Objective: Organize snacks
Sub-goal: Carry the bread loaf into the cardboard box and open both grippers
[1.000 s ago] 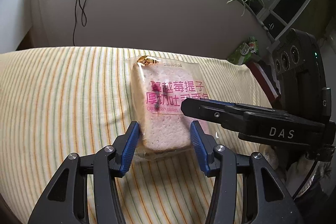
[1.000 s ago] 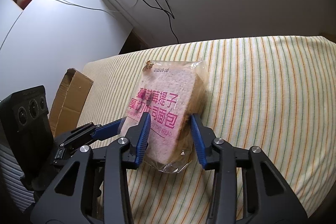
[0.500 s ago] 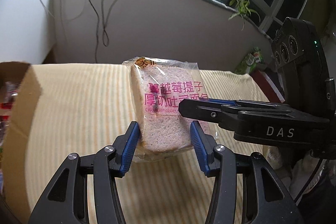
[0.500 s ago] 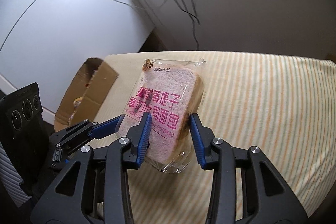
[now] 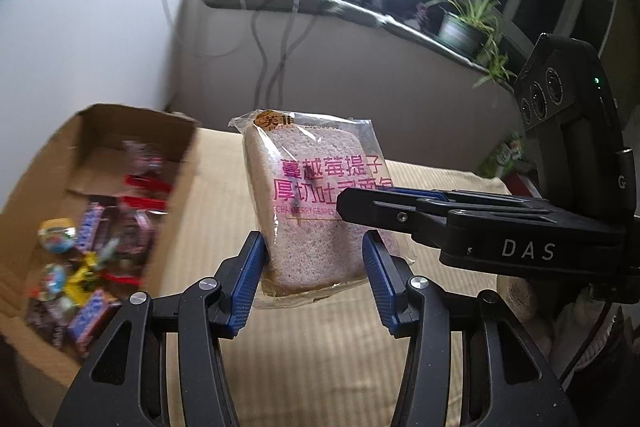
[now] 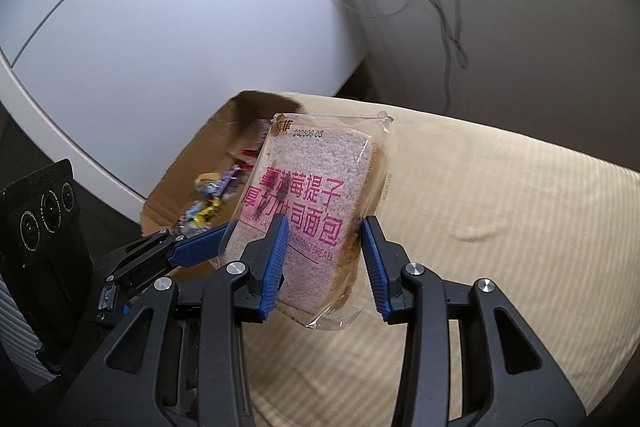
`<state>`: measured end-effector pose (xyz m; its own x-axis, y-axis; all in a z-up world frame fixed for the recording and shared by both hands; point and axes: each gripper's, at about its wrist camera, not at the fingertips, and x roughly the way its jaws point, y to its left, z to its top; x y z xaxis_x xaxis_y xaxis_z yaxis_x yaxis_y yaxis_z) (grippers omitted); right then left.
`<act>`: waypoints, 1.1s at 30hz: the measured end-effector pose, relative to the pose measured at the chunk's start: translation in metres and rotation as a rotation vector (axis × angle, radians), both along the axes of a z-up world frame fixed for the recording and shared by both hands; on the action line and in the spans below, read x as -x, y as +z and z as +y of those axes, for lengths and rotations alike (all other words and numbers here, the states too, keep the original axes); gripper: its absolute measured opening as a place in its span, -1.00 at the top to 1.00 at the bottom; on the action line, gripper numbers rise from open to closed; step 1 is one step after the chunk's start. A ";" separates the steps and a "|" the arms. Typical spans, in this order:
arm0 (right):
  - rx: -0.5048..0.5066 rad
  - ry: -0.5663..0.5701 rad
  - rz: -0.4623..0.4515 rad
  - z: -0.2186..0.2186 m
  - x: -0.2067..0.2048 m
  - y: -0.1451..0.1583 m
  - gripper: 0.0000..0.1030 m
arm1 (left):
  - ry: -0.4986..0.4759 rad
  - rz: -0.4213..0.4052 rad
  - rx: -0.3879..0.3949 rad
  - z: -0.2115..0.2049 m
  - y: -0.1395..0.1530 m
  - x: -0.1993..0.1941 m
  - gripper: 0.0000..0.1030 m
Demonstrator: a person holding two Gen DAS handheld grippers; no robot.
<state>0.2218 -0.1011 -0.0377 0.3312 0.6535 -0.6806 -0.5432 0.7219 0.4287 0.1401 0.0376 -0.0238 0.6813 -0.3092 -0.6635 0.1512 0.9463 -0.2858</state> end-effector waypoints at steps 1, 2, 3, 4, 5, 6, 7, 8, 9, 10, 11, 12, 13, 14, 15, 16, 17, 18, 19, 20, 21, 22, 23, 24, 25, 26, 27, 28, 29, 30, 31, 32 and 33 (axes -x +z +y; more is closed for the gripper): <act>-0.001 0.010 -0.003 0.007 0.001 0.002 0.23 | 0.013 -0.004 -0.001 0.007 0.001 0.002 0.07; -0.001 0.018 -0.005 0.013 0.001 0.003 0.23 | 0.022 -0.007 -0.002 0.011 0.002 0.003 0.07; -0.001 0.029 -0.008 0.023 0.002 0.004 0.23 | 0.033 -0.010 -0.003 0.017 0.002 0.006 0.07; -0.001 0.039 -0.010 0.030 0.002 0.005 0.23 | 0.044 -0.012 -0.003 0.022 0.003 0.007 0.07; -0.001 0.046 -0.012 0.036 0.003 0.006 0.23 | 0.055 -0.015 -0.002 0.029 0.004 0.008 0.07; -0.001 0.055 -0.014 0.044 0.004 0.007 0.23 | 0.068 -0.018 -0.002 0.036 0.004 0.009 0.07; -0.001 0.063 -0.016 0.050 0.004 0.008 0.23 | 0.074 -0.019 -0.002 0.040 0.004 0.010 0.07; -0.001 0.071 -0.016 0.055 0.004 0.008 0.23 | 0.084 -0.021 -0.003 0.044 0.004 0.011 0.07; -0.001 0.080 -0.015 0.062 0.004 0.009 0.23 | 0.094 -0.021 -0.001 0.050 0.004 0.011 0.07; 0.001 0.089 -0.016 0.069 0.004 0.010 0.23 | 0.104 -0.022 -0.001 0.056 0.004 0.013 0.07; 0.002 0.096 -0.017 0.074 0.004 0.010 0.23 | 0.112 -0.023 -0.002 0.061 0.004 0.015 0.07; 0.003 0.105 -0.018 0.082 0.005 0.011 0.23 | 0.121 -0.024 -0.002 0.066 0.004 0.016 0.07; 0.004 0.113 -0.019 0.088 0.005 0.011 0.23 | 0.131 -0.025 -0.001 0.071 0.004 0.018 0.07; 0.005 0.120 -0.020 0.094 0.006 0.012 0.23 | 0.142 -0.025 0.000 0.077 0.003 0.019 0.07; 0.006 0.128 -0.021 0.101 0.007 0.012 0.23 | 0.152 -0.025 0.001 0.082 0.003 0.020 0.07; 0.008 0.136 -0.022 0.108 0.007 0.012 0.23 | 0.161 -0.025 0.001 0.086 0.003 0.022 0.07; 0.008 0.142 -0.024 0.113 0.007 0.012 0.23 | 0.172 -0.025 0.000 0.091 0.003 0.023 0.07; 0.011 0.151 -0.025 0.120 0.008 0.012 0.23 | 0.182 -0.024 0.002 0.096 0.002 0.024 0.07; 0.013 0.158 -0.025 0.125 0.008 0.012 0.23 | 0.192 -0.023 0.003 0.100 0.002 0.025 0.07; 0.014 0.166 -0.026 0.131 0.008 0.011 0.23 | 0.202 -0.022 0.002 0.105 0.001 0.025 0.07; 0.016 0.173 -0.026 0.136 0.009 0.011 0.23 | 0.210 -0.022 0.001 0.109 0.000 0.025 0.07; 0.019 0.180 -0.026 0.142 0.009 0.011 0.23 | 0.221 -0.021 -0.002 0.113 -0.001 0.026 0.07; 0.020 0.184 -0.026 0.145 0.008 0.011 0.23 | 0.227 -0.019 -0.004 0.115 -0.001 0.026 0.07; 0.022 0.190 -0.024 0.149 0.008 0.010 0.23 | 0.234 -0.018 -0.005 0.118 -0.002 0.026 0.07; 0.023 0.193 -0.022 0.152 0.008 0.009 0.23 | 0.241 -0.016 -0.009 0.119 -0.003 0.026 0.07; 0.022 0.195 -0.018 0.155 0.007 0.008 0.23 | 0.248 -0.015 -0.015 0.121 -0.004 0.026 0.07; 0.021 0.199 -0.012 0.157 0.007 0.007 0.23 | 0.254 -0.014 -0.022 0.122 -0.004 0.026 0.07; 0.020 0.201 -0.007 0.159 0.007 0.005 0.23 | 0.258 -0.013 -0.030 0.123 -0.005 0.025 0.07; 0.020 0.203 -0.004 0.160 0.007 0.004 0.23 | 0.261 -0.012 -0.034 0.123 -0.006 0.025 0.07; 0.020 0.206 -0.001 0.162 0.007 0.003 0.23 | 0.264 -0.010 -0.037 0.124 -0.006 0.025 0.07; 0.019 0.208 0.002 0.163 0.007 0.001 0.23 | 0.267 -0.008 -0.039 0.125 -0.008 0.026 0.07; 0.018 0.208 0.006 0.164 0.007 0.000 0.23 | 0.269 -0.007 -0.040 0.126 -0.008 0.026 0.07; 0.019 0.210 0.010 0.166 0.007 -0.001 0.23 | 0.272 -0.005 -0.041 0.127 -0.009 0.025 0.07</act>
<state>0.2150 0.0644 -0.0391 0.1824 0.6943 -0.6962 -0.6787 0.6012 0.4218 0.1151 0.1641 -0.0327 0.7389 -0.0879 -0.6681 -0.1085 0.9630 -0.2466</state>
